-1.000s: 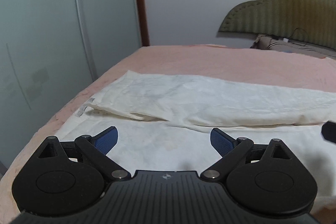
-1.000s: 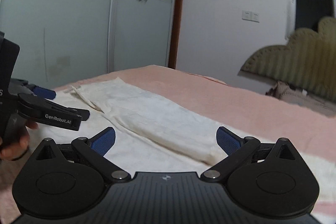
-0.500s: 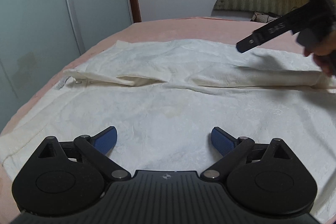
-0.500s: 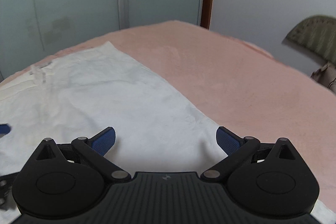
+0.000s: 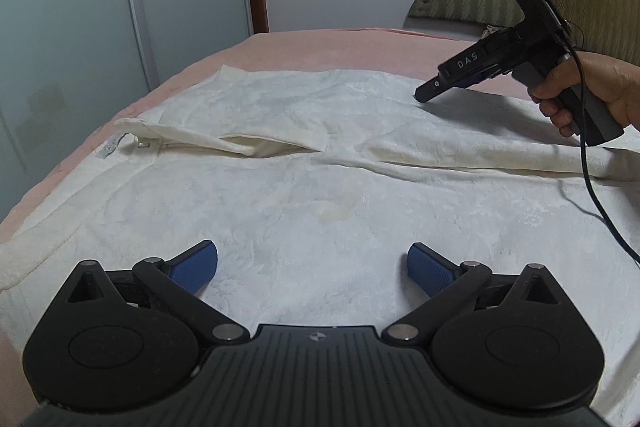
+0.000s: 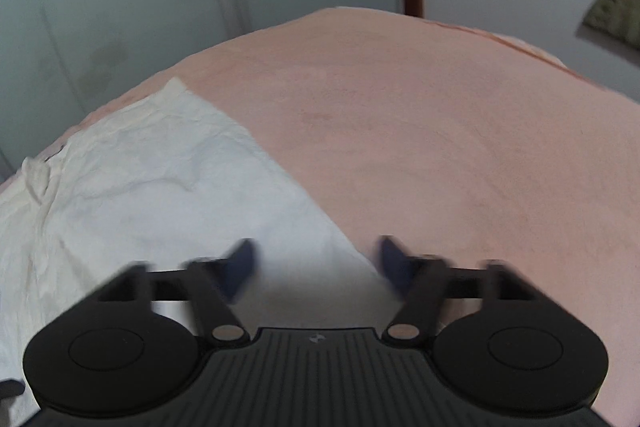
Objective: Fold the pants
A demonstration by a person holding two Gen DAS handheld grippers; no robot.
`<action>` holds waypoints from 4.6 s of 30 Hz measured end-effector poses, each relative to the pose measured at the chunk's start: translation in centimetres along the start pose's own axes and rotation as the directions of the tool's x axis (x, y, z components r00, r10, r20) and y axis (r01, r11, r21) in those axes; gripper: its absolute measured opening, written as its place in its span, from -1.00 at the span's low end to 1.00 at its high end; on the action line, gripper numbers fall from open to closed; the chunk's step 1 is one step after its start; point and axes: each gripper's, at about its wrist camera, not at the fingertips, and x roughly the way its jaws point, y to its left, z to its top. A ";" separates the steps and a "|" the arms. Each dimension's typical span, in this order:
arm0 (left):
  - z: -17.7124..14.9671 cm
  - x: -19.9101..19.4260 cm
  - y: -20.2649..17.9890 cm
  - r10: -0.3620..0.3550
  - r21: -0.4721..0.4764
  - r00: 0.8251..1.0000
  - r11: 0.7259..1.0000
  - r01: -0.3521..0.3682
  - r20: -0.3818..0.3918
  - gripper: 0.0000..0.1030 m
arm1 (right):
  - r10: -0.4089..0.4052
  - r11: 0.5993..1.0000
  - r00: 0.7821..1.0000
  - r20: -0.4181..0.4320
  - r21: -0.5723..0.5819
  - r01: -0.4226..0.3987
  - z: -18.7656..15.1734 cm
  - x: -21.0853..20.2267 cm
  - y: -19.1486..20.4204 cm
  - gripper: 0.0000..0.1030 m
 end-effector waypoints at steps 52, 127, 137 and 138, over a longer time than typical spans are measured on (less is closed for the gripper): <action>15.9 9.0 13.6 -0.275 -0.596 0.960 0.762 0.254 0.056 0.89 | -0.048 0.732 0.982 0.183 -0.663 0.159 -7.9 -4.3 15.6 -0.93; -2.3 -7.3 18.4 0.189 -0.177 0.982 0.966 -0.189 -0.019 -0.21 | 0.176 0.928 0.983 0.057 -0.342 -0.146 -19.6 -17.4 26.4 -0.44; 1.9 -6.4 8.2 -0.191 0.025 0.979 0.982 0.189 0.070 -0.05 | 0.116 0.982 0.993 0.033 -0.151 -0.109 -20.5 -19.2 22.7 -0.04; 1.9 -6.0 6.5 -0.248 0.059 0.967 0.968 0.244 0.058 -0.05 | 0.131 0.981 0.990 0.045 -0.153 -0.122 -20.8 -20.4 22.5 -0.06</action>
